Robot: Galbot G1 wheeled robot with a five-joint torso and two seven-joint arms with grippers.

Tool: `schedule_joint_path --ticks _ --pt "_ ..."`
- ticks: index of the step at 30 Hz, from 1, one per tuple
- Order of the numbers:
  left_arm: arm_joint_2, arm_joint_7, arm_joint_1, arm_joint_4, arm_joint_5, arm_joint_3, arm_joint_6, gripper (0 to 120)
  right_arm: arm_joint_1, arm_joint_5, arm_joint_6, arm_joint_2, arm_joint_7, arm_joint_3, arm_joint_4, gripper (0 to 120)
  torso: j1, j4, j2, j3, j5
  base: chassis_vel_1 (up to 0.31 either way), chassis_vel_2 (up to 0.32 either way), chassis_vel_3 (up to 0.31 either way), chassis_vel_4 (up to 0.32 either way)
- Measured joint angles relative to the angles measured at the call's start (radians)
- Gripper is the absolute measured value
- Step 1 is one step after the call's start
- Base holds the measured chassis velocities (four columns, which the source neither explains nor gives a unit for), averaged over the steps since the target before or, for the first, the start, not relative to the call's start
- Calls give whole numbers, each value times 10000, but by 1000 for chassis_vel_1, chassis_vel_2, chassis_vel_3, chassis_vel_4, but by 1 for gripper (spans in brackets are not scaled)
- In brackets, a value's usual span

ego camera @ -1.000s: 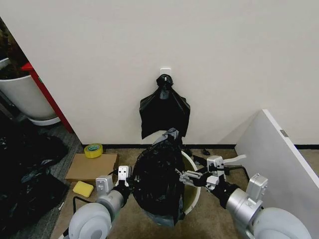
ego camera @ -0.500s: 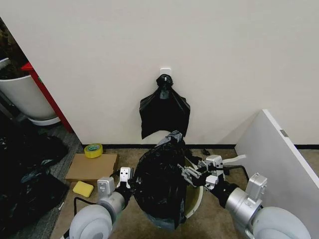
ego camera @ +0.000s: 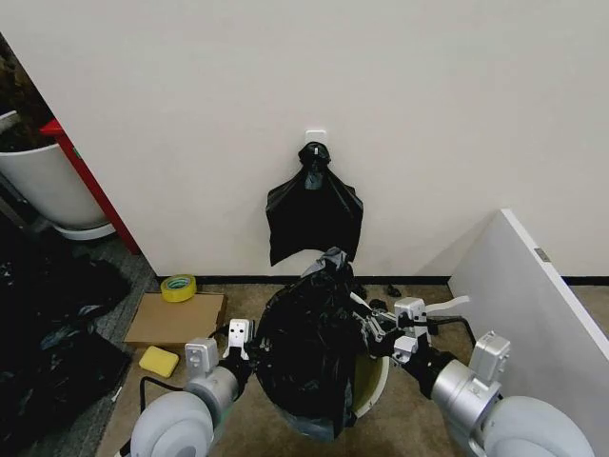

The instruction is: Place the garbage bag over the trash bin.

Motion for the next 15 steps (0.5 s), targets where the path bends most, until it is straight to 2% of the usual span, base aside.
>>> schedule_joint_path --ticks 9,15 --pt "118 166 91 -92 -13 -266 42 0 64 995 -84 -332 1277 786 0 0 0 0 0 0 0 0 0 0 0" --pt "116 402 81 -104 -205 -369 -197 0 5 1981 -615 -822 1695 1498 0 0 0 1 0 0 -1 0 0 0 0"
